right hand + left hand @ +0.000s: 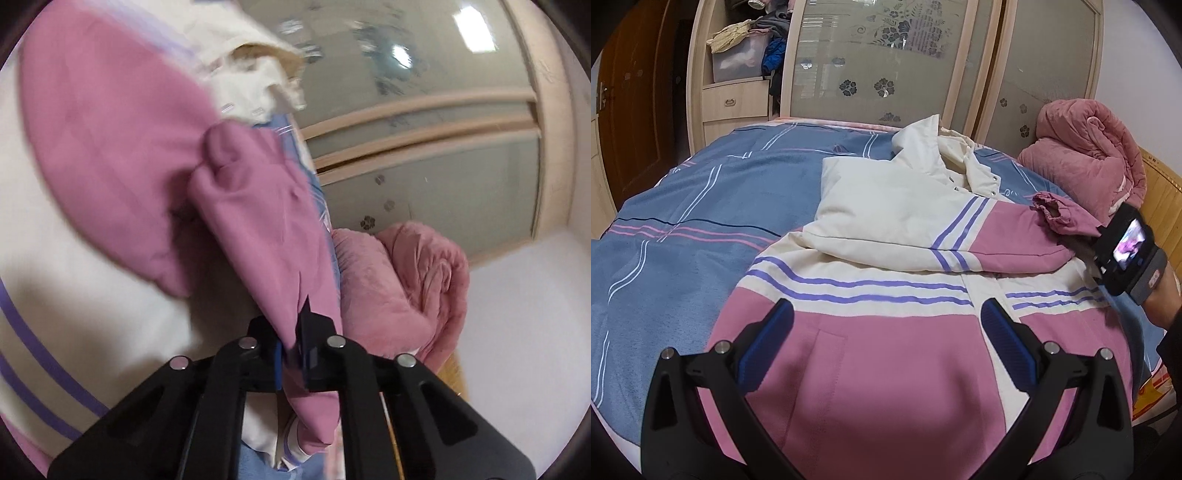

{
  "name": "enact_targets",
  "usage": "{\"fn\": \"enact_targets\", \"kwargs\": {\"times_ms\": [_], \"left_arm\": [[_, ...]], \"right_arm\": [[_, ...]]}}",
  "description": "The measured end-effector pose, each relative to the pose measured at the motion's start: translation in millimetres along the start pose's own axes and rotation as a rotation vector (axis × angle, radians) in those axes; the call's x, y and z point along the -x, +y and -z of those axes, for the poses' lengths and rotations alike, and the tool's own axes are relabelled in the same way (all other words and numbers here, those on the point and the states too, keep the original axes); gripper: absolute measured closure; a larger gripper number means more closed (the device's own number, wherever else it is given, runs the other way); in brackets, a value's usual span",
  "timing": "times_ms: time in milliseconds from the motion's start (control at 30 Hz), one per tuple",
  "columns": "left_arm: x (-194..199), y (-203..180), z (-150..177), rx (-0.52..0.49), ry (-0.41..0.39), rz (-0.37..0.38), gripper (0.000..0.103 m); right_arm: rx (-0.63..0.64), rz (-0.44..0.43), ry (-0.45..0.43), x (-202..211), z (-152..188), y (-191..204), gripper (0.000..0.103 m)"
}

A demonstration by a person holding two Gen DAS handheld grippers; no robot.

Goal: Fold large clothes
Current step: 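Fold the held sleeve across the jacket front with the right tool, release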

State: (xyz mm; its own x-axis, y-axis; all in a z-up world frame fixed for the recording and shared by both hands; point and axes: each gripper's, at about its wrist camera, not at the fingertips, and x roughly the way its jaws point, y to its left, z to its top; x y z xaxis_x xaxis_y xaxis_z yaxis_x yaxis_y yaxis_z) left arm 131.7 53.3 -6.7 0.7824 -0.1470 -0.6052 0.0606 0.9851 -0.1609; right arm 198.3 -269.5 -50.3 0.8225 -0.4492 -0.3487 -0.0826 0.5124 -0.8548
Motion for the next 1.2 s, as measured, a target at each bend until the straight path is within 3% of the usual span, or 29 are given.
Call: {"fn": "enact_targets", "kwargs": {"times_ms": [133, 367, 467, 600, 633, 667, 733, 900, 1033, 1133, 1200], "left_arm": [[3.1, 3.3, -0.7, 0.006, -0.005, 0.003, 0.002], [5.4, 10.0, -4.0, 0.029, -0.012, 0.005, 0.002], [6.9, 13.9, -6.1, 0.044, -0.018, 0.005, 0.002], [8.2, 18.8, -7.2, 0.058, -0.021, 0.003, 0.002], [8.0, 19.9, -7.4, 0.061, -0.019, 0.002, 0.002], [7.8, 20.6, -7.9, 0.063, -0.017, 0.002, 0.002], [8.0, 22.0, -8.1, 0.067, -0.014, 0.007, 0.002], [8.8, 21.7, -8.6, 0.058, -0.015, 0.008, 0.002], [8.5, 21.6, -8.2, 0.066, -0.010, 0.019, 0.002], [6.2, 20.0, -5.9, 0.082, 0.001, 0.045, 0.002], [2.9, 17.0, -3.6, 0.092, 0.013, 0.065, 0.002]], "right_arm": [[-0.131, 0.000, -0.068, 21.0, -14.9, -33.0, 0.098], [-0.198, -0.029, -0.176, 54.2, -75.7, -47.6, 0.098], [-0.187, -0.071, -0.207, 62.9, -102.0, -31.9, 0.098], [-0.054, -0.164, -0.184, 64.8, -120.5, 32.7, 0.095], [-0.002, -0.179, -0.160, 62.8, -120.2, 53.7, 0.082], [0.036, -0.188, -0.135, 60.1, -118.8, 68.0, 0.049], [0.126, -0.159, -0.101, 55.1, -110.6, 101.2, 0.015], [0.105, -0.095, -0.164, 84.6, -101.7, 93.7, 0.010], [0.117, -0.038, -0.354, 146.0, -70.6, 79.8, 0.004], [-0.018, 0.024, -0.472, 183.5, -44.1, 56.9, 0.001], [-0.197, 0.012, -0.502, 202.1, -23.9, 34.5, 0.001]]}}
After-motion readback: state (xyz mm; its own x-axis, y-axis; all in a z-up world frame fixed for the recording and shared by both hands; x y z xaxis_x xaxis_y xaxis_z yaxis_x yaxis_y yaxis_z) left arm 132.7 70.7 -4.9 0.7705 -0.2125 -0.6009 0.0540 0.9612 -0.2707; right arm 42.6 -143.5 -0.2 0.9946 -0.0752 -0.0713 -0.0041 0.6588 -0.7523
